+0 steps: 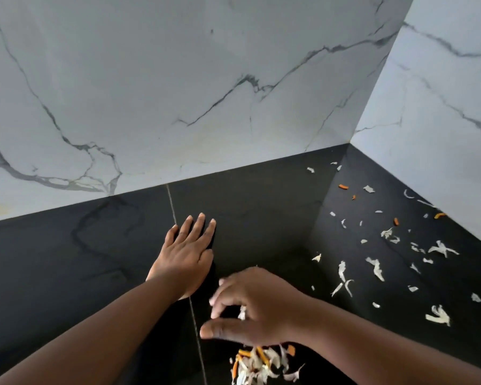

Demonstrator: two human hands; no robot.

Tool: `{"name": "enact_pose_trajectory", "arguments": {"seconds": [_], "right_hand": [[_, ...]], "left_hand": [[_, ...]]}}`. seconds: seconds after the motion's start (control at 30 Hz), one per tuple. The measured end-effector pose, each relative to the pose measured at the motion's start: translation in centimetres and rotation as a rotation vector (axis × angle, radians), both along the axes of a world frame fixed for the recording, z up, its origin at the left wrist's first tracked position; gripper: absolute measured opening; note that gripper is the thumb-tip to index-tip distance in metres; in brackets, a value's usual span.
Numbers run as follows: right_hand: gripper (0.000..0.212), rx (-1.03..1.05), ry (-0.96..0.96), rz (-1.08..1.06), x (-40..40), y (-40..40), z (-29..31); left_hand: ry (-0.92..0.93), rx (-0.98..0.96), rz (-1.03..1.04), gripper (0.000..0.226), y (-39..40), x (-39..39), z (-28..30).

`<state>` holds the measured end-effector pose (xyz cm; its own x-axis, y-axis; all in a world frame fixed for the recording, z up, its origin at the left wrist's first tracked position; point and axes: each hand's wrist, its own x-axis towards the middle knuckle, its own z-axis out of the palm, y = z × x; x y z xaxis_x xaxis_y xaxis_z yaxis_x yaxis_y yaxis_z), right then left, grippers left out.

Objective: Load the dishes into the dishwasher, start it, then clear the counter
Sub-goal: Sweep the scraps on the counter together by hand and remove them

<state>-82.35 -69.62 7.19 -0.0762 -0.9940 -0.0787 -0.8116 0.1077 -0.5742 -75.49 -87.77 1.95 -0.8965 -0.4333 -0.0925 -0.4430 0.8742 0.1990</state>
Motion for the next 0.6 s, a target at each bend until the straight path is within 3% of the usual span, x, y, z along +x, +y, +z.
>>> {"name": "enact_pose_trajectory", "arguments": {"seconds": [0.07, 0.17, 0.23, 0.3, 0.4, 0.6], "right_hand": [[0.043, -0.13, -0.126, -0.151, -3.4, 0.3, 0.0], [0.038, -0.332, -0.045, -0.504, -12.0, 1.3, -0.6], [0.038, -0.289, 0.033, -0.742, -18.6, 3.1, -0.6], [0.057, -0.11, 0.126, -0.919, -24.4, 5.5, -1.0], [0.083, 0.076, 0.178, -0.995, -29.0, 8.0, -2.4], [0.093, 0.095, 0.184, -0.845, -26.4, 6.3, -3.3]], "left_hand": [[0.007, -0.006, -0.004, 0.078, 0.0, 0.0, 0.0], [0.009, 0.001, -0.005, 0.084, 0.0, 0.1, 0.1], [0.017, 0.007, -0.003, 0.082, 0.1, 0.1, 0.2], [0.024, 0.009, 0.003, 0.08, 0.2, 0.0, 0.2], [0.024, 0.015, 0.011, 0.079, 0.3, 0.0, 0.3], [0.019, 0.005, 0.006, 0.076, 0.2, 0.0, 0.2]]}}
